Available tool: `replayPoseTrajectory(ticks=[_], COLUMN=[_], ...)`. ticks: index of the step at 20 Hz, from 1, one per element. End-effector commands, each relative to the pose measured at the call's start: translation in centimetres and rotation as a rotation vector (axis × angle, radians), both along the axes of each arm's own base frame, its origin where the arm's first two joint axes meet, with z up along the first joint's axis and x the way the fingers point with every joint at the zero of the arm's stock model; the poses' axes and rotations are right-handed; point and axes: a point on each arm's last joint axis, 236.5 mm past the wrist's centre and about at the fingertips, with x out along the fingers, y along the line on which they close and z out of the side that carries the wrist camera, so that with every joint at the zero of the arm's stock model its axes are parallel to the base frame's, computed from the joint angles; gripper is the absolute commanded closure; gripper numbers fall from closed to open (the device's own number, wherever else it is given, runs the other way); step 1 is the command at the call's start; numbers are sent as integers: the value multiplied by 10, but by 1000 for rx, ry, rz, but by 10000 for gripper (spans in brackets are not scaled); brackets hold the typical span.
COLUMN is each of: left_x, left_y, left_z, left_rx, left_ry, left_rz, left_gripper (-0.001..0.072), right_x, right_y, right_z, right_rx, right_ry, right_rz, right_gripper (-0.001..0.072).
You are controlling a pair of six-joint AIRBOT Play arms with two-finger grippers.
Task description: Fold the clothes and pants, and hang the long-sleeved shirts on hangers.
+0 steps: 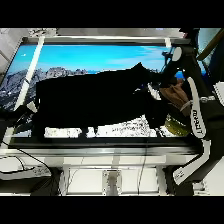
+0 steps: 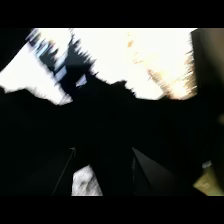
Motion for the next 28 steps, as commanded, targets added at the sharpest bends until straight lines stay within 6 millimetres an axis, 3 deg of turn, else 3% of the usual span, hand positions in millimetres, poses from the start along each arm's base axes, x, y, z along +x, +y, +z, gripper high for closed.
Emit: replayPoseTrajectory(ticks=[1, 4, 7, 12, 15, 18, 22, 25, 26, 28], left_x=[-1, -14, -15, -25, -42, -51, -16, -11, -10, -8], left_y=[-18, -38, -39, -34, -26, -19, -39, -54, -58, -59], left_z=[-5, -21, -25, -25, -20, -19, -13, -26, -28, -29], left_rx=[-67, -153, -162, -140, -155, -184, -267, -304, -310, -305], left_ry=[21, 98, 108, 135, 165, 168, 30, 51, 59, 56], left_rz=[-23, -68, -67, -100, -91, -52, -69, -97, -108, -111], left_gripper=[14, 14, 14, 14, 14, 14, 15, 19, 87, 405], right_x=[4, -28, -61, -88, -98, -102, -103, -109, -111, -114], right_y=[-52, -84, -107, -135, -143, -142, -141, -137, -137, -136], right_z=[7, 40, 83, 138, 148, 146, 145, 144, 144, 143], right_rx=[-23, -34, -50, -78, -83, -78, -73, -61, -59, -57], right_ry=[-28, -3, -20, -142, -154, -135, -128, -102, -93, -81], right_rz=[-116, -113, -86, -164, -190, -190, -189, -185, -184, -182], right_gripper=[324, 324, 325, 325, 326, 326, 326, 326, 326, 327])
